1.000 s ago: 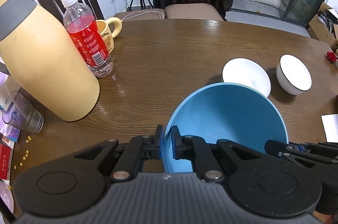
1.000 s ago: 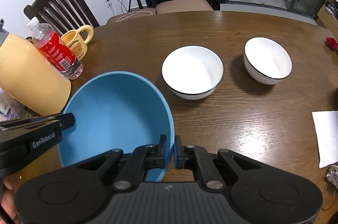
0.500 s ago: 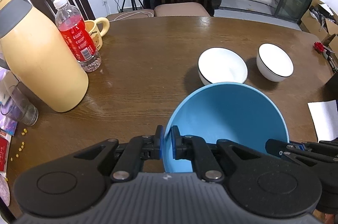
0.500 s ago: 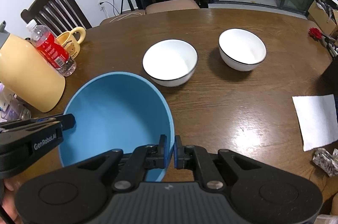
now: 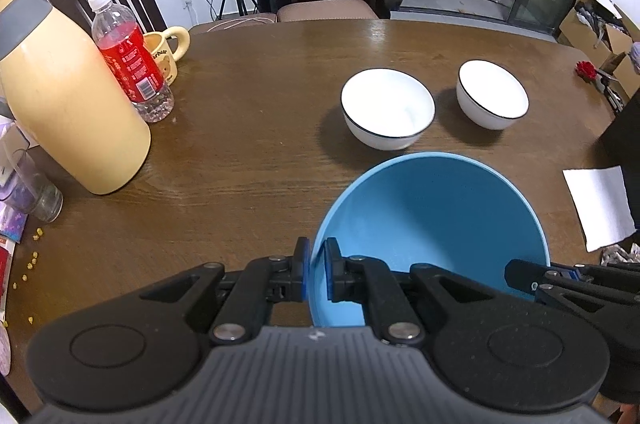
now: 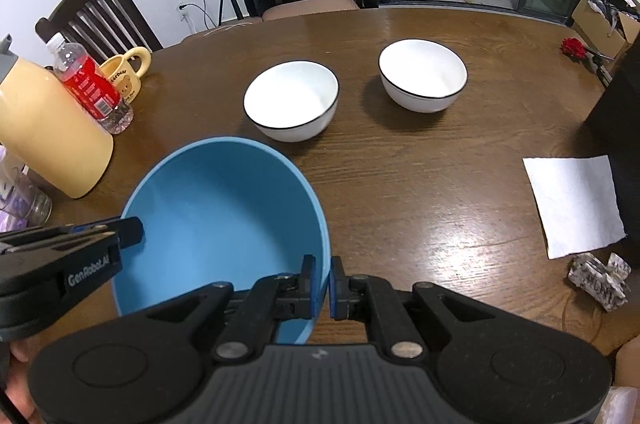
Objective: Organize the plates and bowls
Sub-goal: 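Lift the blue bowl with both grippers and carry it away from the thermos, then carry the held blue bowl with both grippers toward the stacked cream plates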
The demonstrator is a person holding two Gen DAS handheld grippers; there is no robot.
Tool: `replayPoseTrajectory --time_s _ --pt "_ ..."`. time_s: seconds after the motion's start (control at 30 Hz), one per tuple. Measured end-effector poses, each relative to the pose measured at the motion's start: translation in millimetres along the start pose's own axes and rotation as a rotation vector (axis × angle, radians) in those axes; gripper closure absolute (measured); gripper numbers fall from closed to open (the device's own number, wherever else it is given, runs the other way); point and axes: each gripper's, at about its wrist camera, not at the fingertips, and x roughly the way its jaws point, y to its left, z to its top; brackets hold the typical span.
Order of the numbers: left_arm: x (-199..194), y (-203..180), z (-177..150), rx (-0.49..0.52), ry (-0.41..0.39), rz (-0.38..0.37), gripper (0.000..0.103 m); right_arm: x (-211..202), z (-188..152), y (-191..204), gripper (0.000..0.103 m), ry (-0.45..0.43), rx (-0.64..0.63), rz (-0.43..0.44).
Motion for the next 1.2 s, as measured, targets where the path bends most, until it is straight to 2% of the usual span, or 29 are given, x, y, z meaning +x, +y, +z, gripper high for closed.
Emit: replayPoseTrajectory --time_s 1.2 --pt "-31 -79 -56 0.101 -0.006 -0.059 0.095 -42 -65 -79 0.097 -0.002 0.067 -0.041"
